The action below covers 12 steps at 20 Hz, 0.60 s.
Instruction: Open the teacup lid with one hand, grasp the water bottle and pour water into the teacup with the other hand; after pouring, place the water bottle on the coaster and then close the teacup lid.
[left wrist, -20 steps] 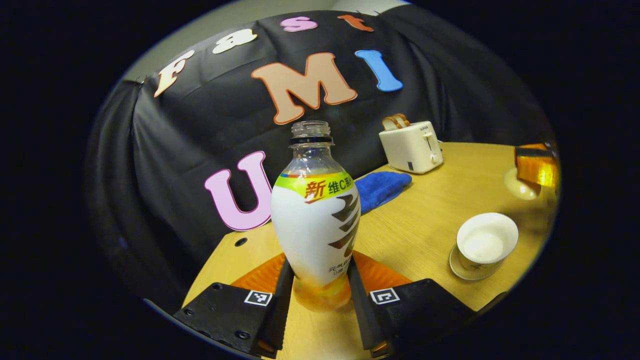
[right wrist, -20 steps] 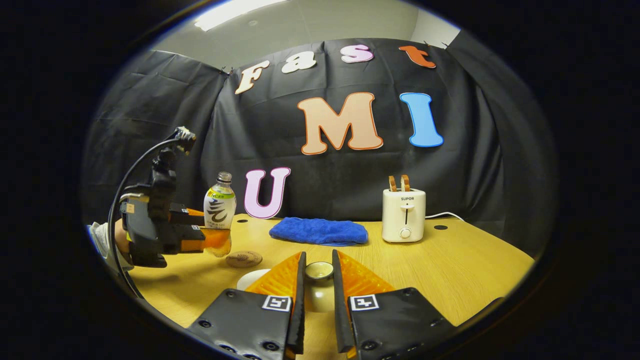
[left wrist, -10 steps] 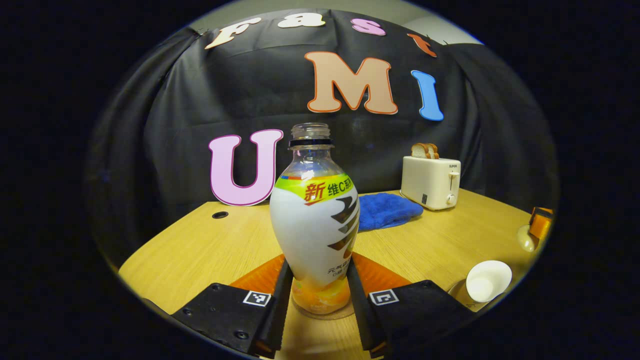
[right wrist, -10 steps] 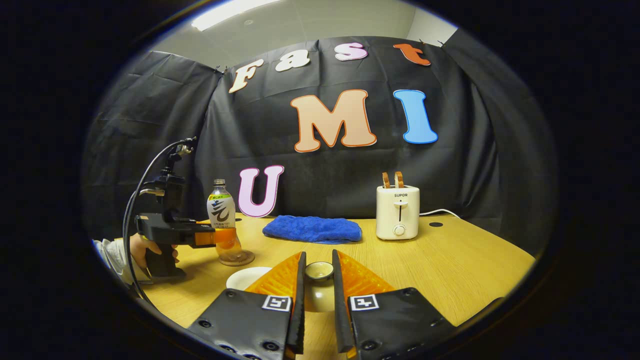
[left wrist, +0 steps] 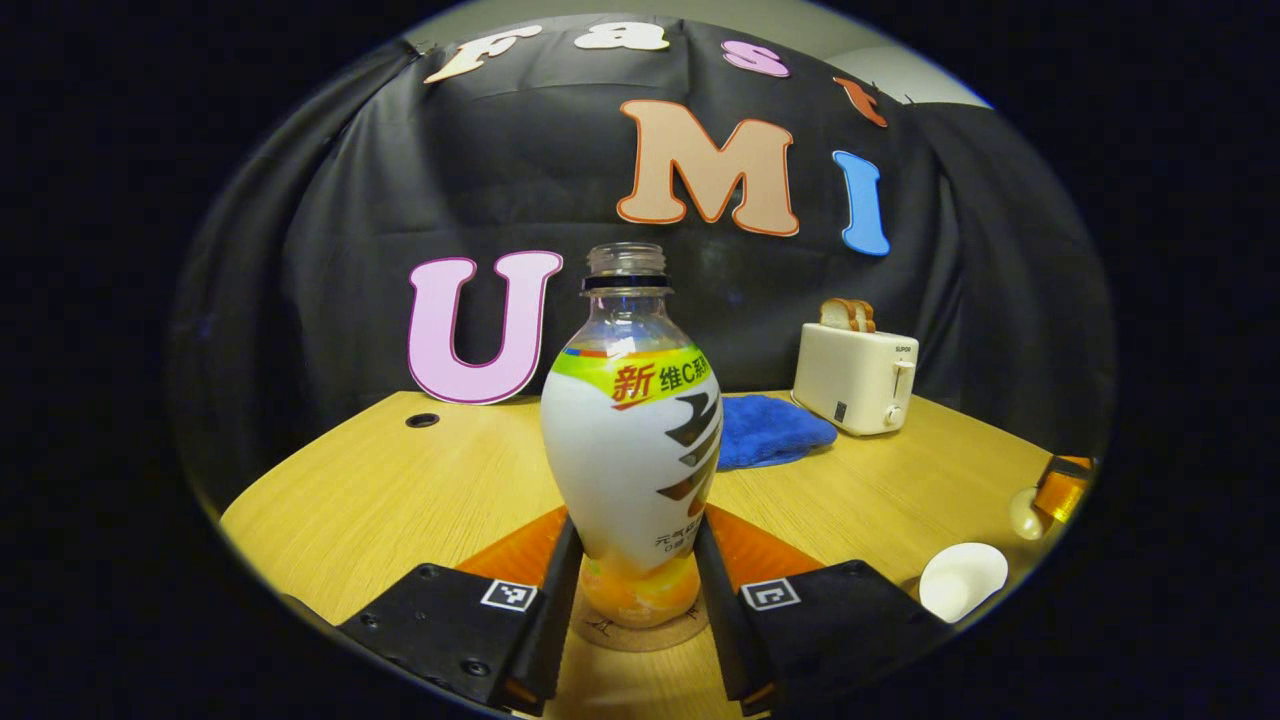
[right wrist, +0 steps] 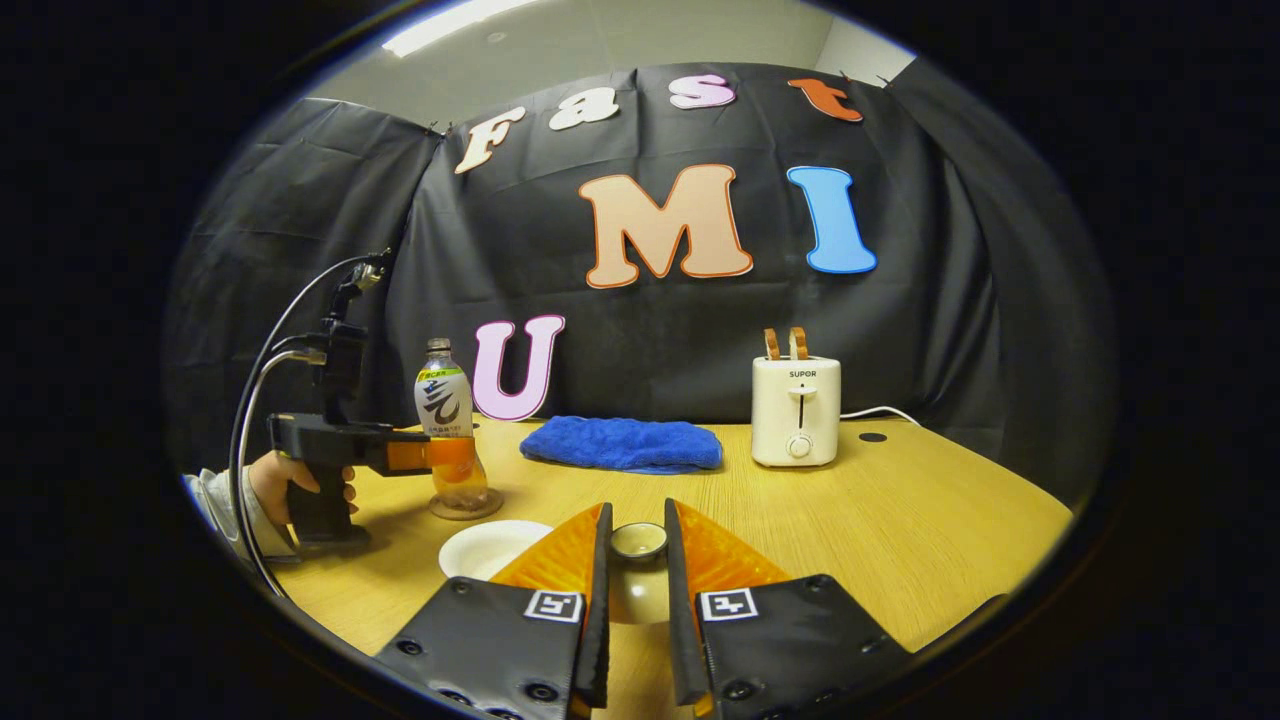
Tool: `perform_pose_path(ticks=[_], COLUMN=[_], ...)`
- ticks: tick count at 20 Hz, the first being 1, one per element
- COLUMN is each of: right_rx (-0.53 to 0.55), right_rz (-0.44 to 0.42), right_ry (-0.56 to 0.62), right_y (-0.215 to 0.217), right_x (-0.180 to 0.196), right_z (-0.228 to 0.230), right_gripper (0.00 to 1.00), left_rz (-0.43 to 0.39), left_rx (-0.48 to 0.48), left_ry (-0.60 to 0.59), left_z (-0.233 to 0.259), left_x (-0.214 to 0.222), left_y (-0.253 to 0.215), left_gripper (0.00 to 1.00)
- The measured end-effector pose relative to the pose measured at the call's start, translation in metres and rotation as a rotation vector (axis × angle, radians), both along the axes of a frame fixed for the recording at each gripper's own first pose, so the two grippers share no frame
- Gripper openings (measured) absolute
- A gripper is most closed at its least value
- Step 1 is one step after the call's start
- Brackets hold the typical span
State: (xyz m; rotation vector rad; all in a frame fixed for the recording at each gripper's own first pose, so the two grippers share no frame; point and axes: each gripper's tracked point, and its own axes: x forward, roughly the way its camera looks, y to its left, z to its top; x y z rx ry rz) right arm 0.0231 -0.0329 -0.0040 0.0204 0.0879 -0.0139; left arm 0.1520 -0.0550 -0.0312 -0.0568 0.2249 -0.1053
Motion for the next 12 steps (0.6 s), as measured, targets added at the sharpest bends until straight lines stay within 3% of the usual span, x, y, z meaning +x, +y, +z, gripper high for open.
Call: perform_pose_path(ticks=[7,12], right_rx=[-0.001,0.004], right_rz=[0.002,0.006], right_ry=[-0.003,0.003], right_y=[0.001,0.003], right_x=[0.000,0.000], right_z=[0.000,-0.004], right_gripper=[0.29,0.29], left_rz=[-0.006,-0.021], left_rx=[-0.018,0.029], left_ry=[0.037,0.041], left_z=[-0.012,-0.016], left_x=[-0.004,-0.016], left_y=[0.000,-0.001], left_gripper=[0.70,0.80])
